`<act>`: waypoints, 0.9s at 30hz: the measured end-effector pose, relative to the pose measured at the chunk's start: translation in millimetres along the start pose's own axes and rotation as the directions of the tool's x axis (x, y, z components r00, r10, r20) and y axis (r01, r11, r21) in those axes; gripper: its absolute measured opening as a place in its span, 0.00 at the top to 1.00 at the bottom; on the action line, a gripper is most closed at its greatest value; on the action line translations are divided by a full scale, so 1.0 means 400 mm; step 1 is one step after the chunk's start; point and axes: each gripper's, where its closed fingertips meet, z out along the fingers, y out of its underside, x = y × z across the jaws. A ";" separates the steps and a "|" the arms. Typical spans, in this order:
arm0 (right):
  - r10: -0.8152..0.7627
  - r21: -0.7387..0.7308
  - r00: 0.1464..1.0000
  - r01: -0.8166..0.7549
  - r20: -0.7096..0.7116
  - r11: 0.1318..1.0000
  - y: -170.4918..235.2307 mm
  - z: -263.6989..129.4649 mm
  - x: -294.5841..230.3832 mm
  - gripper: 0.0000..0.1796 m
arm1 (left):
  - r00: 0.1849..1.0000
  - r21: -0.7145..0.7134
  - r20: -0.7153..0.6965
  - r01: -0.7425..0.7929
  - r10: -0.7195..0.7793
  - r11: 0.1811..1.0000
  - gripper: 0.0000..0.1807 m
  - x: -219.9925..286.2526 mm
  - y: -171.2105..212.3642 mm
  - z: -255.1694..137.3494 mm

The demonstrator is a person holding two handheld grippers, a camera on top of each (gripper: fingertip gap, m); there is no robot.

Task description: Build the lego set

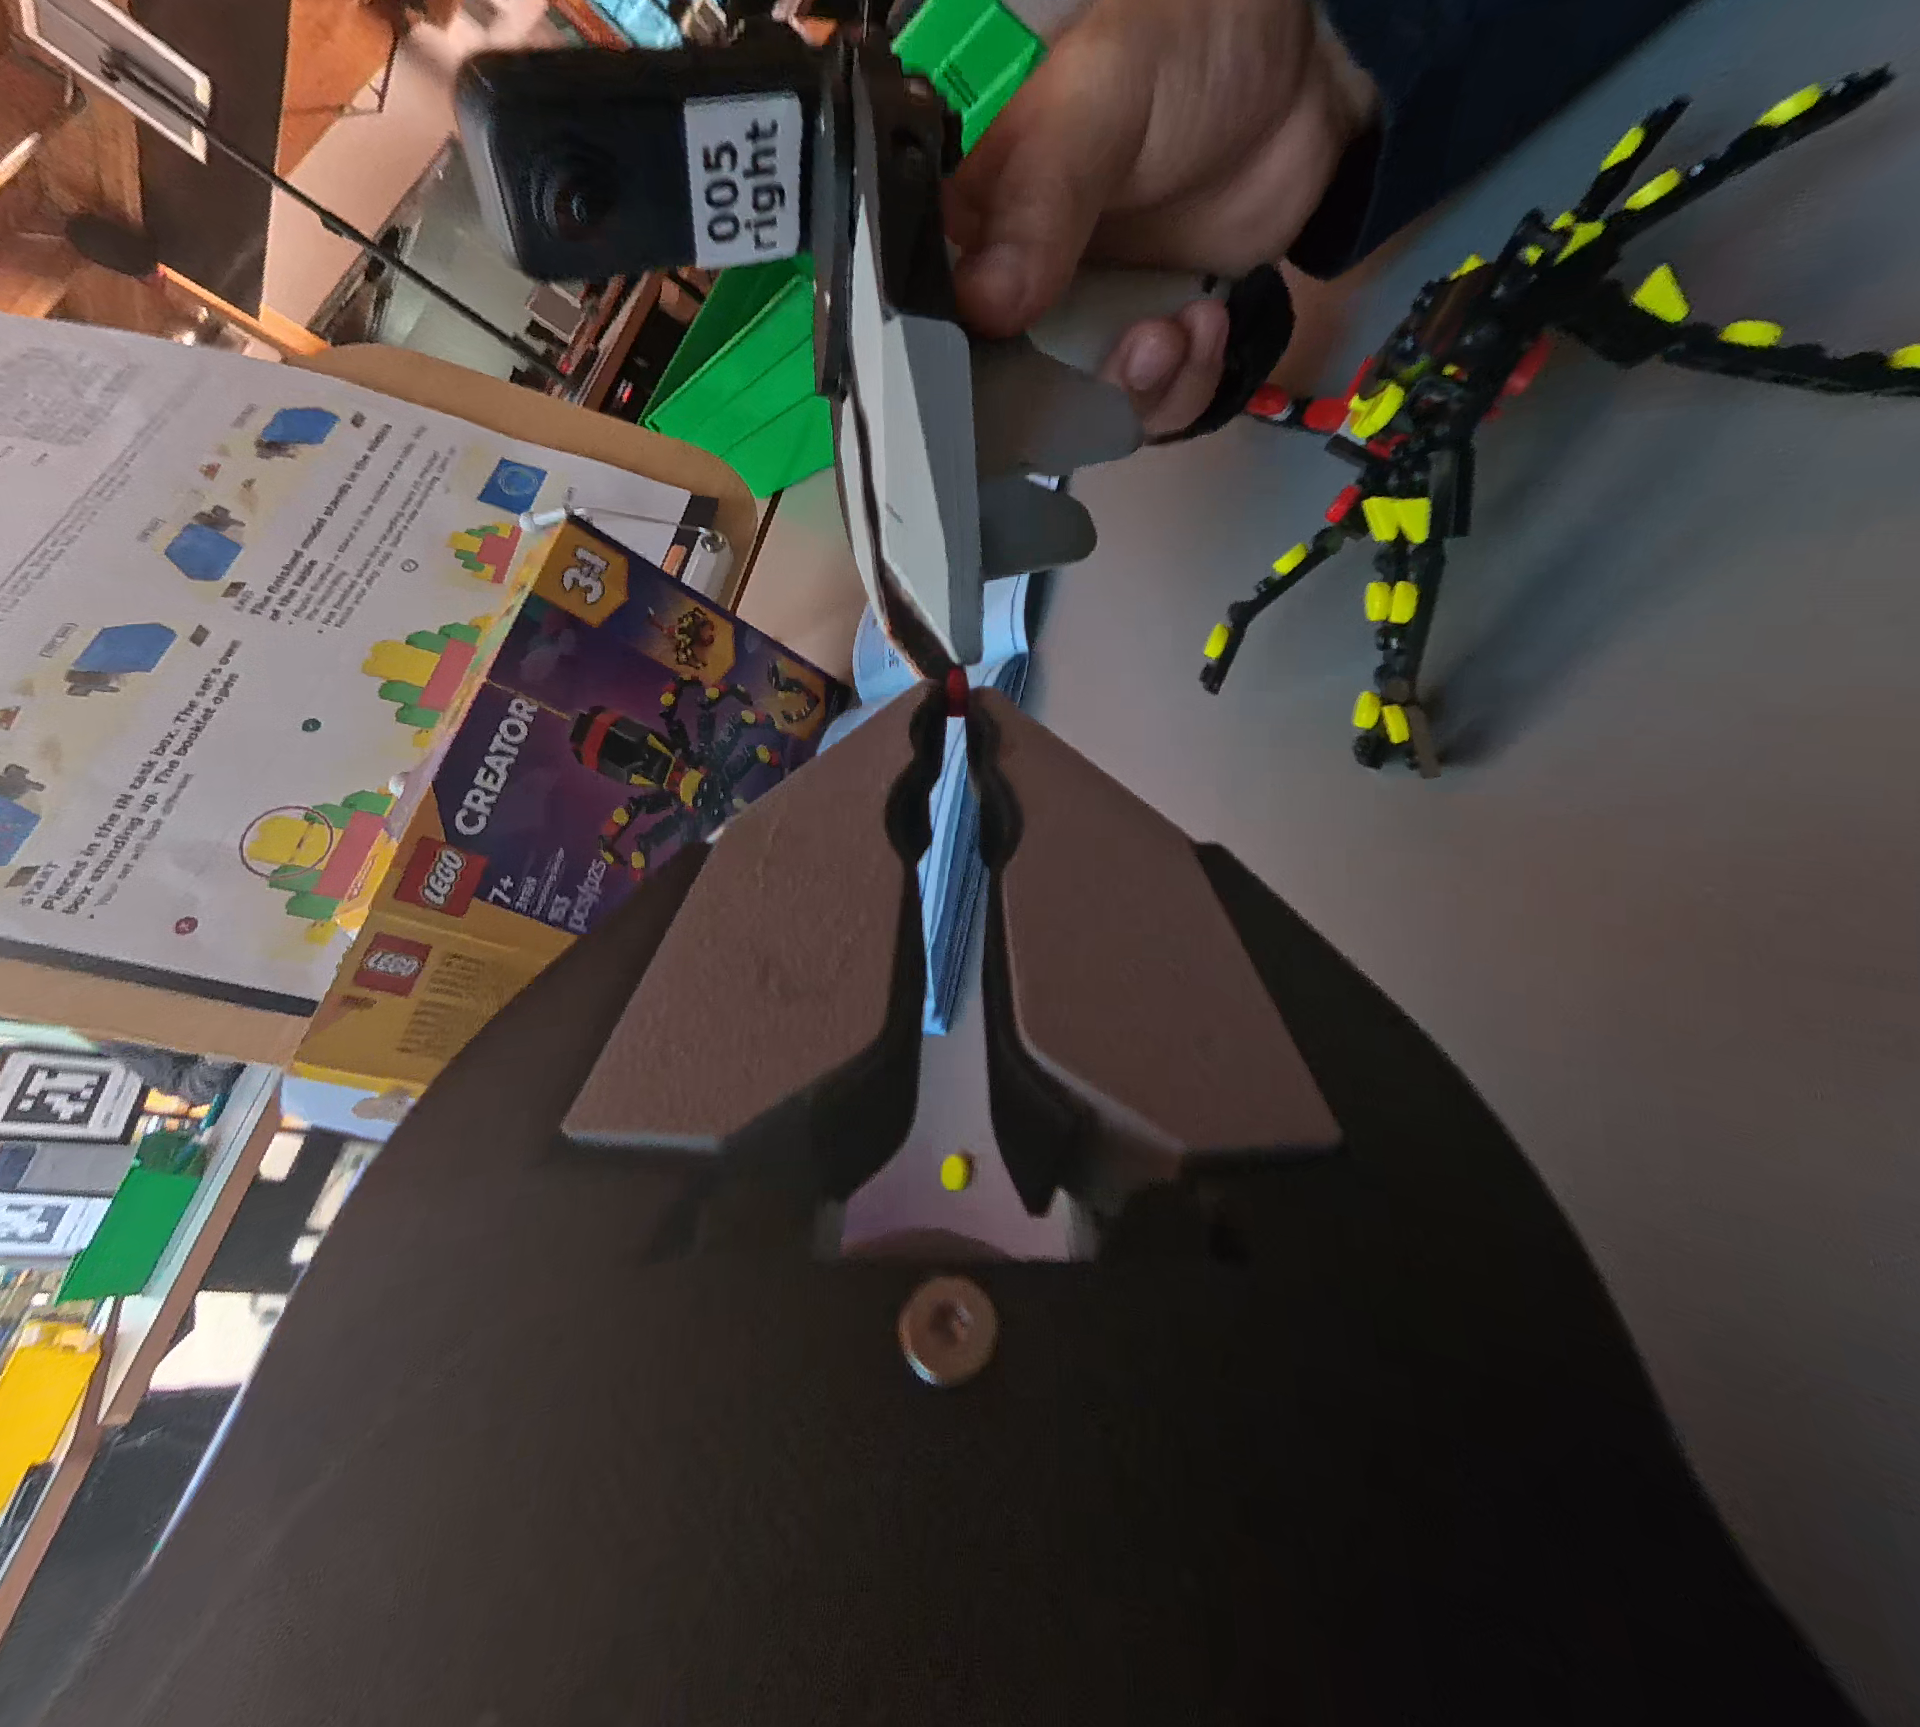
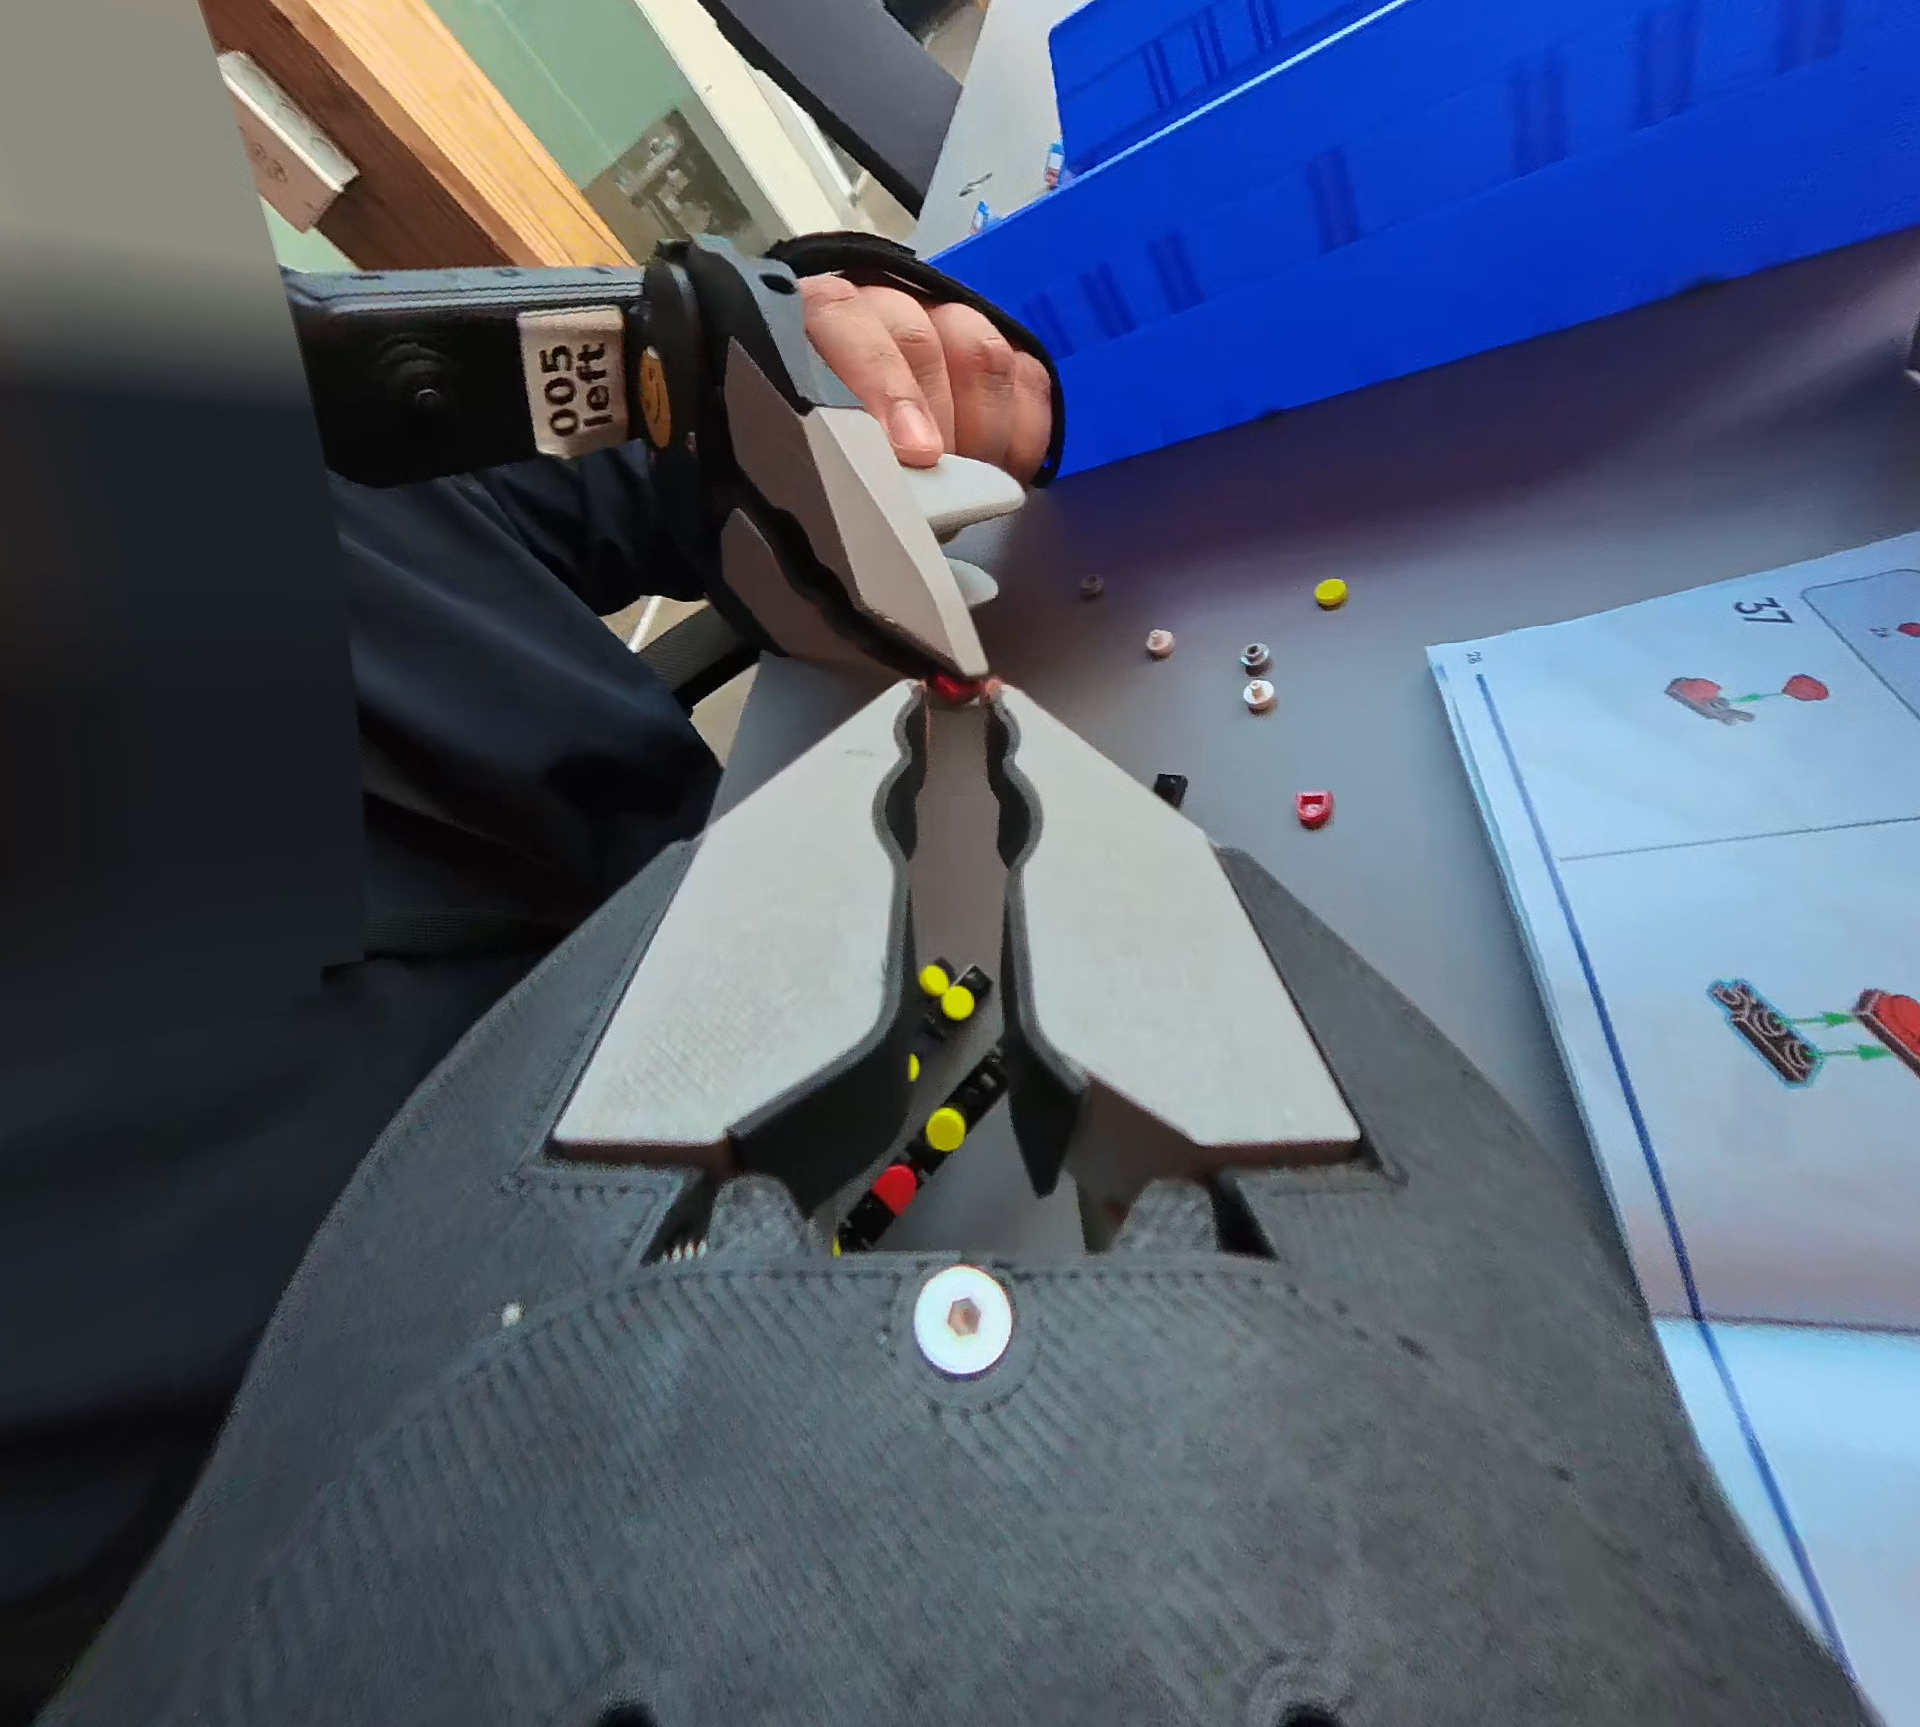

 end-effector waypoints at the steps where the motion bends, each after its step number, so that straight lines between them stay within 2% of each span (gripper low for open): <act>1: 0.005 0.006 0.999 -0.006 0.032 1.000 -0.002 0.000 -0.009 0.95 | 1.000 0.037 -0.009 -0.013 0.013 0.999 0.99 0.003 -0.012 -0.004; 6: 0.017 0.023 0.982 -0.021 0.188 1.000 -0.008 -0.002 -0.065 0.98 | 0.999 0.188 -0.002 -0.044 0.045 0.981 0.99 0.002 -0.061 -0.025; 15: 0.004 0.052 0.964 -0.018 0.266 0.999 -0.022 0.000 -0.107 0.97 | 0.998 0.325 -0.062 0.037 -0.017 0.945 0.99 0.002 -0.095 -0.048; 22: -0.004 0.064 0.972 -0.011 0.235 0.998 -0.025 0.001 -0.095 0.98 | 0.998 0.303 -0.047 0.043 -0.030 0.952 0.99 -0.002 -0.084 -0.045; 27: -0.073 0.027 0.993 0.071 0.092 0.997 -0.017 0.005 -0.063 0.98 | 0.999 0.238 -0.038 0.003 0.006 0.971 0.99 0.001 -0.058 -0.036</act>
